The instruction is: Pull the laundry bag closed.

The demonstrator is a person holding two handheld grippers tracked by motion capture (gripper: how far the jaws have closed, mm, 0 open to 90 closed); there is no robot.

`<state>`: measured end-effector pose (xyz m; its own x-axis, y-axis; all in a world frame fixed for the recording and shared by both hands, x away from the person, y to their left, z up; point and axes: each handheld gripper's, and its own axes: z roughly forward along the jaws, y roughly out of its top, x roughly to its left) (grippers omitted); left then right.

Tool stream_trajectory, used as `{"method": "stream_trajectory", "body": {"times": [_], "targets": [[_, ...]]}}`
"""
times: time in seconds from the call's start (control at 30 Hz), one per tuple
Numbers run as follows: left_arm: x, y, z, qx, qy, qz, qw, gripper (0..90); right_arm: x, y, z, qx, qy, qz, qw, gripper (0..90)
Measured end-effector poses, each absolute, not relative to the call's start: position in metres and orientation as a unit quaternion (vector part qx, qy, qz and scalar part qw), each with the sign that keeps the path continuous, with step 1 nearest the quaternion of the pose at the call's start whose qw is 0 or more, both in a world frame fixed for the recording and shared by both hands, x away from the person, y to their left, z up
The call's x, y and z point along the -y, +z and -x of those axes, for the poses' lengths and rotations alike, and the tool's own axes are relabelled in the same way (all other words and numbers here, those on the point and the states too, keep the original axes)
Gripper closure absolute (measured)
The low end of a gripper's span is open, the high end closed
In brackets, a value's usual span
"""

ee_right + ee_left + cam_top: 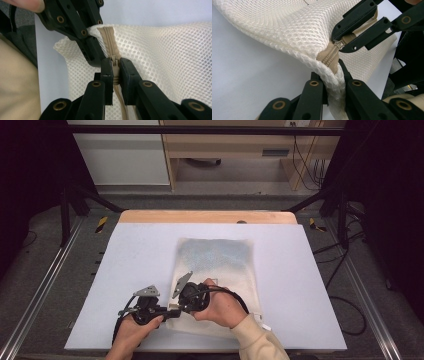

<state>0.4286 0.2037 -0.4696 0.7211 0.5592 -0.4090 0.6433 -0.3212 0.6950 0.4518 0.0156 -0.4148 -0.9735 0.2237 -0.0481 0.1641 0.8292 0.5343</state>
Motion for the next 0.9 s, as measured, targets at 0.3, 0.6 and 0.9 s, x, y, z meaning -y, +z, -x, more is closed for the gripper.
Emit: {"method": "stream_trajectory", "body": {"times": [0.3, 0.6, 0.9], "targets": [[-0.204, -0.470, -0.429, -0.369, -0.048, -0.812, 0.450, 85.6, -0.009, -0.416, -0.454, -0.956, 0.268, -0.107, 0.053, 81.9], [-0.201, -0.471, -0.428, -0.364, -0.046, -0.817, 0.445, 85.5, -0.006, -0.418, -0.453, -0.956, 0.269, -0.109, 0.050, 82.0], [-0.201, -0.470, -0.428, -0.363, -0.045, -0.816, 0.447, 85.4, 0.001, -0.420, -0.453, -0.955, 0.266, -0.118, 0.050, 81.9]]}}
